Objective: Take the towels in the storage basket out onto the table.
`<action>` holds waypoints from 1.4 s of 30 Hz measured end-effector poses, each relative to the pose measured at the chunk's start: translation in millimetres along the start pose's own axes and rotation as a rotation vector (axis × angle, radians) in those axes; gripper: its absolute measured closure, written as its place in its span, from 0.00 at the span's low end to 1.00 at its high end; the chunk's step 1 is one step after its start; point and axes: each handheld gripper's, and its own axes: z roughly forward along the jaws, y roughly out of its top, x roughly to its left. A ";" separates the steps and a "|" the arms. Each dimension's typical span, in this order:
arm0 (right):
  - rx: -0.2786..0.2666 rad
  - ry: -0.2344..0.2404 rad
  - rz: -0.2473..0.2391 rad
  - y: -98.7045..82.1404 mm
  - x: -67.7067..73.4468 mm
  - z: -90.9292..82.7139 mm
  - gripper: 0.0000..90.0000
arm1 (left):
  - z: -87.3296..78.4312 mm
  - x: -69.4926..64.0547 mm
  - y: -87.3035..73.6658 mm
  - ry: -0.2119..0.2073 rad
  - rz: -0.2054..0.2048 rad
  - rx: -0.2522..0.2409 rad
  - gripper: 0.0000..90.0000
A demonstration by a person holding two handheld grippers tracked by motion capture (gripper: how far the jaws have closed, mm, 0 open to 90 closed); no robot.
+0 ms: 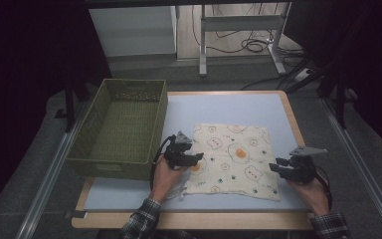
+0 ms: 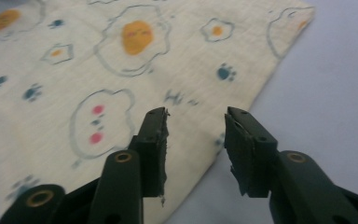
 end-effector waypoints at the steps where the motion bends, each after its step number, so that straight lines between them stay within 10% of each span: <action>1: 0.000 -0.005 0.001 1.8 -2.1 2.1 0.63 | 3.5 3.1 3.1 0.006 0.006 0.003 0.41; 24: -0.019 -0.074 0.041 50.8 -61.3 58.8 0.72 | 51.2 62.9 41.1 0.150 -0.056 -0.022 0.59; 42: -0.023 -0.116 0.069 74.1 -87.7 96.7 0.72 | 80.5 71.0 51.2 0.212 -0.024 0.016 0.56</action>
